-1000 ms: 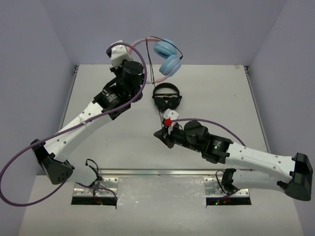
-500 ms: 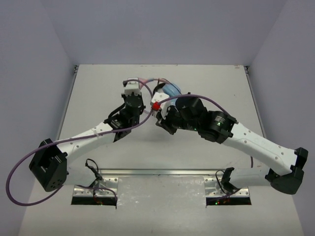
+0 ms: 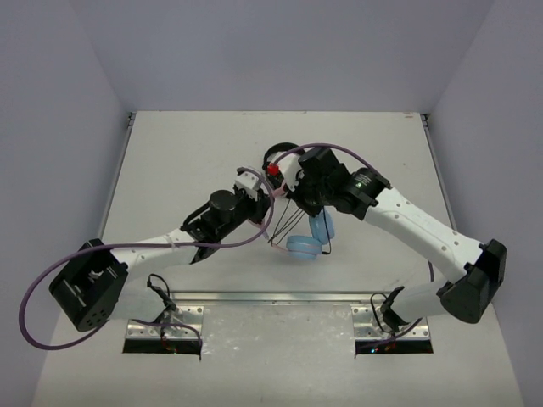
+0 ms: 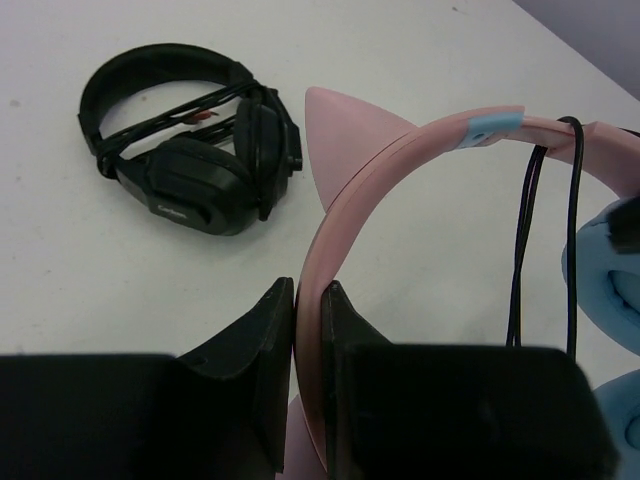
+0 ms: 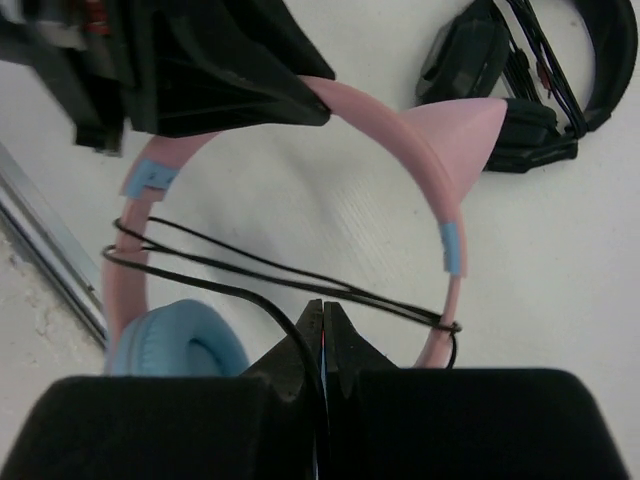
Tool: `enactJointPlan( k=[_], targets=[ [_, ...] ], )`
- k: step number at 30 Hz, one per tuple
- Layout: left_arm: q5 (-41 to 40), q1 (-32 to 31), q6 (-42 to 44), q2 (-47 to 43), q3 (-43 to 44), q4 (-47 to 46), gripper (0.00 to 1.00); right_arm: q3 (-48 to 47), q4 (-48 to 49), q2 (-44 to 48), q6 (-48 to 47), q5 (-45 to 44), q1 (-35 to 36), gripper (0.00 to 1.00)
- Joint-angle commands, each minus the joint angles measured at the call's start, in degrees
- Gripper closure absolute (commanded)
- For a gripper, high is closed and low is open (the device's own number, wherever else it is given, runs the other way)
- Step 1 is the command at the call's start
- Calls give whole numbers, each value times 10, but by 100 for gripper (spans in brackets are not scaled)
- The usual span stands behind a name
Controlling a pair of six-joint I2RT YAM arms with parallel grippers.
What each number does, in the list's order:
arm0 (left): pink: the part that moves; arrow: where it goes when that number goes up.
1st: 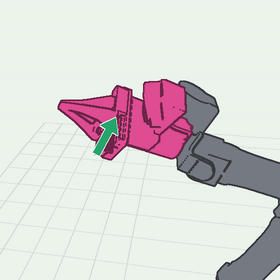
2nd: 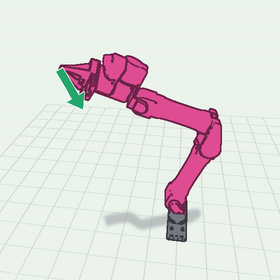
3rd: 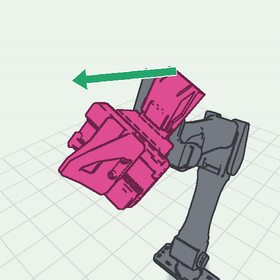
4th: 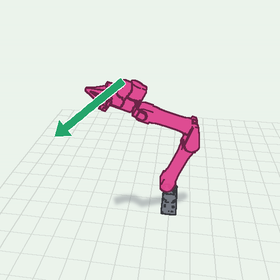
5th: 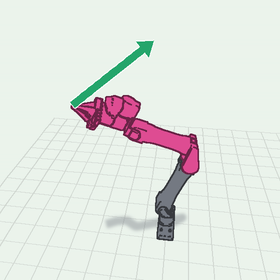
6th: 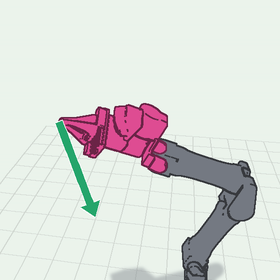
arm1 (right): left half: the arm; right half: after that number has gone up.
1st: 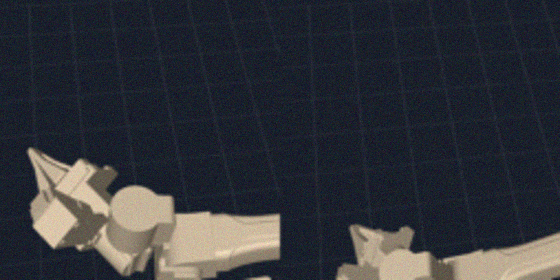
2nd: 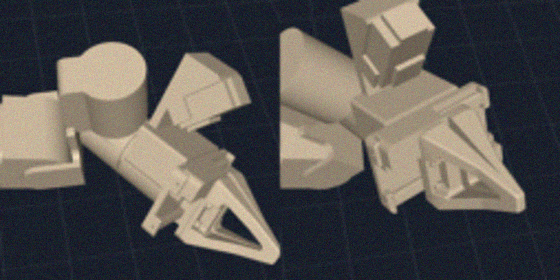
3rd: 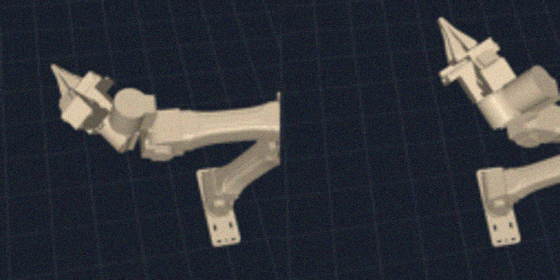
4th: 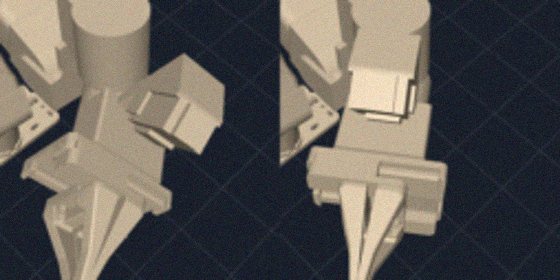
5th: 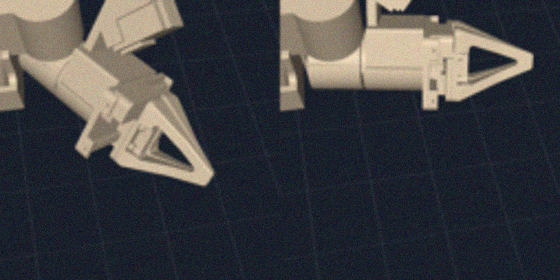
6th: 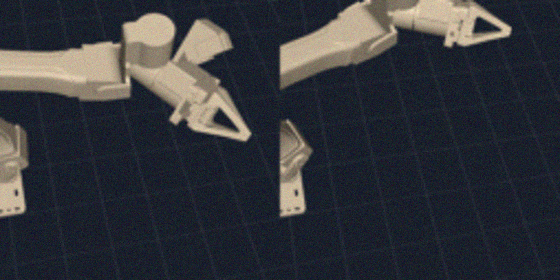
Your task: Wrap the headphones
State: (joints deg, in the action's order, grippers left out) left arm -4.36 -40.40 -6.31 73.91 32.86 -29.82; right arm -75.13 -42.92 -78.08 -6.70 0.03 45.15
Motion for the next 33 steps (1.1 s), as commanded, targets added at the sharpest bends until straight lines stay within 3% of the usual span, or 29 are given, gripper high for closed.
enactJointPlan(
  k=[1,6,10,17,23,33],
  targets=[
    [93,4,-26,-3,15,-61,100,-22,9,-17,-30,-77,-12,99],
    [91,3,-34,-8,52,30,100,-17,49,-21,-17,-206,-23,99],
    [84,3,-39,-23,53,67,100,-13,65,-9,-17,-246,-31,99],
    [106,3,-38,-46,55,93,100,5,85,7,-48,-200,-49,96],
    [74,3,-48,-44,81,127,100,51,114,7,-59,-200,-65,88],
    [19,3,-48,-44,142,187,100,80,135,-1,-43,-177,-97,84]
  ],
)
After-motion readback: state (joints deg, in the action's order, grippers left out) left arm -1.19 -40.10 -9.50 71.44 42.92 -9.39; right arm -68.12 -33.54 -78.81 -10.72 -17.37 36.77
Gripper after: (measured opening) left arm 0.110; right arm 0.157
